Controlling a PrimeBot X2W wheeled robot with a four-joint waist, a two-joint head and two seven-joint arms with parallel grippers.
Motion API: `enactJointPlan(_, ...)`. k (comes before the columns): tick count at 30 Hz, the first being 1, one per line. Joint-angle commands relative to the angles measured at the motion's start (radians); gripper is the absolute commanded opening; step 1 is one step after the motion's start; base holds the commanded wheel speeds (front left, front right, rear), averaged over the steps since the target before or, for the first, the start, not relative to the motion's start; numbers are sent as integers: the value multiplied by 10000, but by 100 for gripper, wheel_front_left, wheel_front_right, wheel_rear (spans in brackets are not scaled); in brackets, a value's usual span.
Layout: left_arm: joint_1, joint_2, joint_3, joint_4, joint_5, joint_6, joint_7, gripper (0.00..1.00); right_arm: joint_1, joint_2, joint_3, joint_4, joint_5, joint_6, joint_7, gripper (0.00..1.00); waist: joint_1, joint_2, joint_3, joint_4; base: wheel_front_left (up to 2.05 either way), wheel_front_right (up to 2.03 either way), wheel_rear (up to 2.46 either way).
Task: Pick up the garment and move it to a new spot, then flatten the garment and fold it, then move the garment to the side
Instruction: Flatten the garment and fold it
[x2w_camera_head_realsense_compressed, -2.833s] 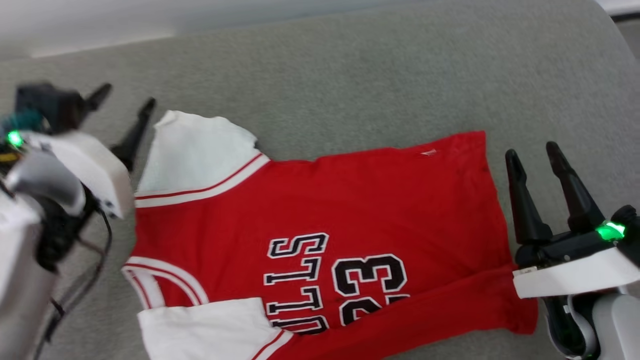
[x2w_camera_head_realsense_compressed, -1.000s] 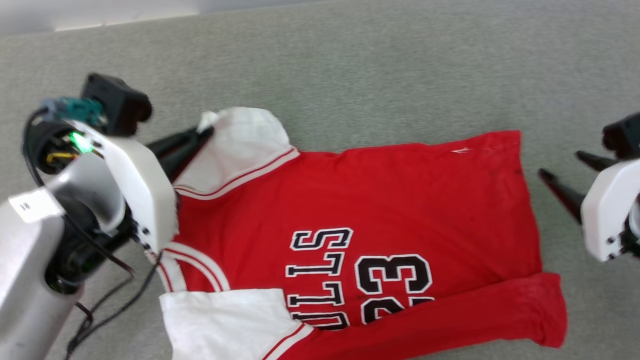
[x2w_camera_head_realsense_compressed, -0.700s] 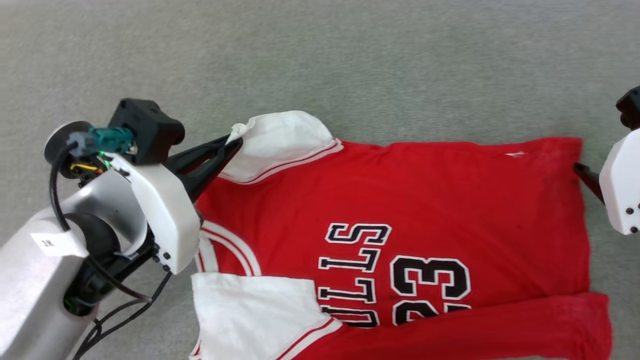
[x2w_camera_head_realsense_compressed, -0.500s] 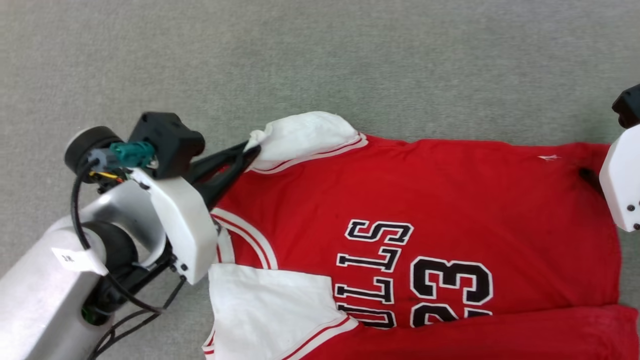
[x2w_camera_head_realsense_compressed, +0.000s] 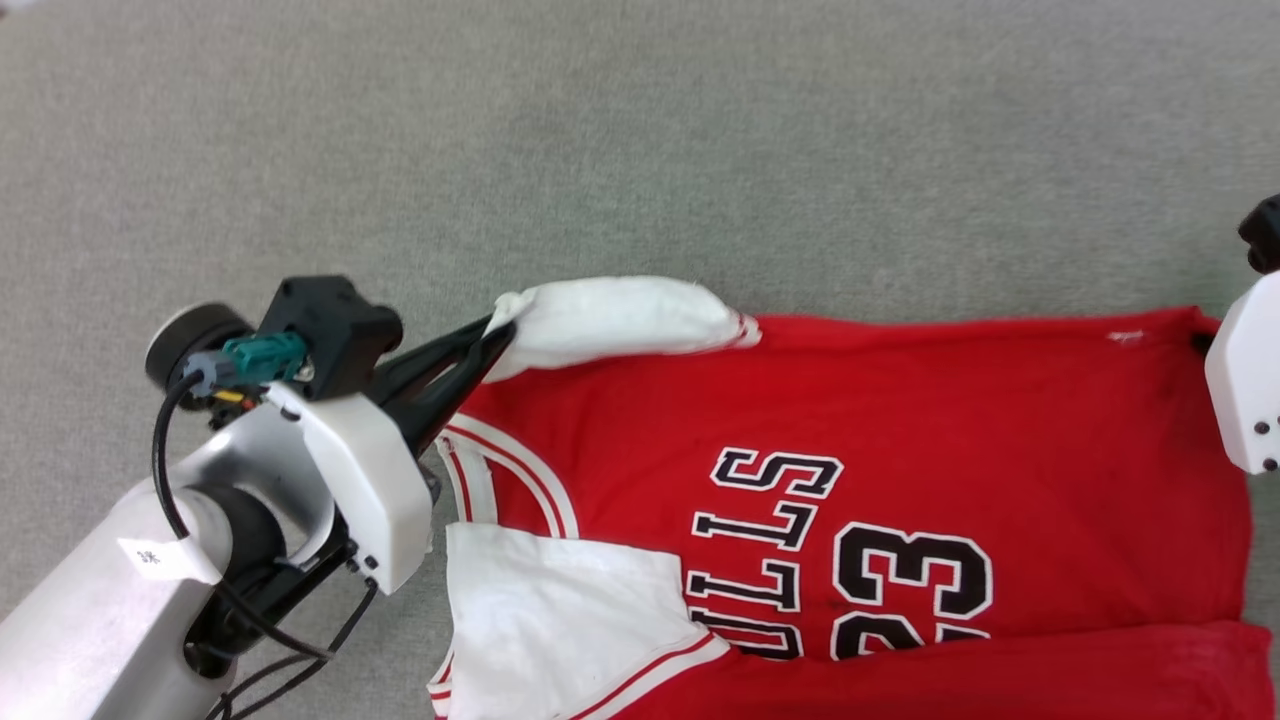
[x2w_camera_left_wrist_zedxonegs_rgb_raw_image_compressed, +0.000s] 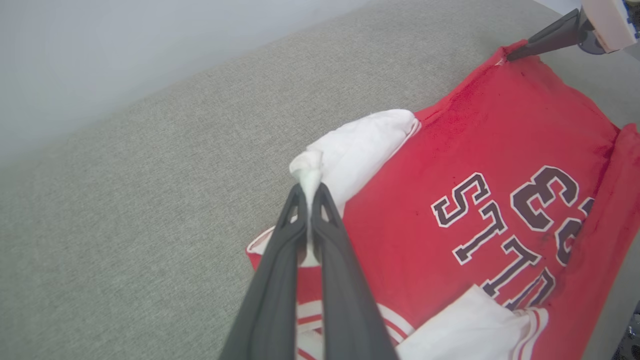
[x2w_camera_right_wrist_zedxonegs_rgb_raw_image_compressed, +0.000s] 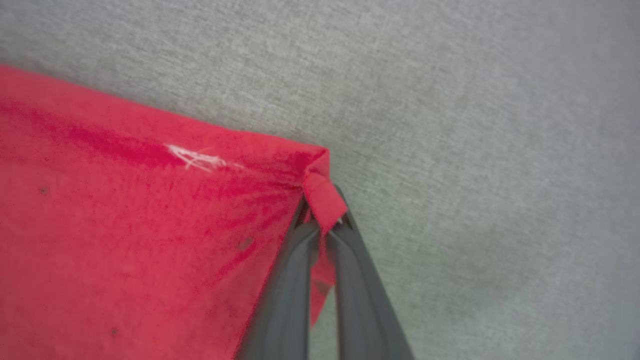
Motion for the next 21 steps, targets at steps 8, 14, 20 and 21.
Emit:
enactJointPlan(8, 1282, 416, 277, -25, -364, 420, -361, 0, 1392, 399, -1124, -778, 430, -13, -635, 0, 1, 0, -1360, -400, 0, 0, 0)
enactJointPlan(14, 2457, 663, 430, -345, -676, 857, -558, 0, 3025, 706, -2013, -1952, 554, -13, -1151, 0, 1, 0, -1972, -436, 0, 0, 0)
enactJointPlan(20, 4149, 1150, 431, -789, -1211, 1388, -423, 0, 5335, 1000, -3008, -2711, 682, -15, -1964, 0, 1, 0, -2345, -321, 0, 0, 0)
enactJointPlan(21, 4332, 1217, 386, -789, -1241, 1411, -376, 0, 5589, 953, -3000, -2768, 553, -13, -2026, 0, 1, 0, -2361, -304, 0, 0, 0)
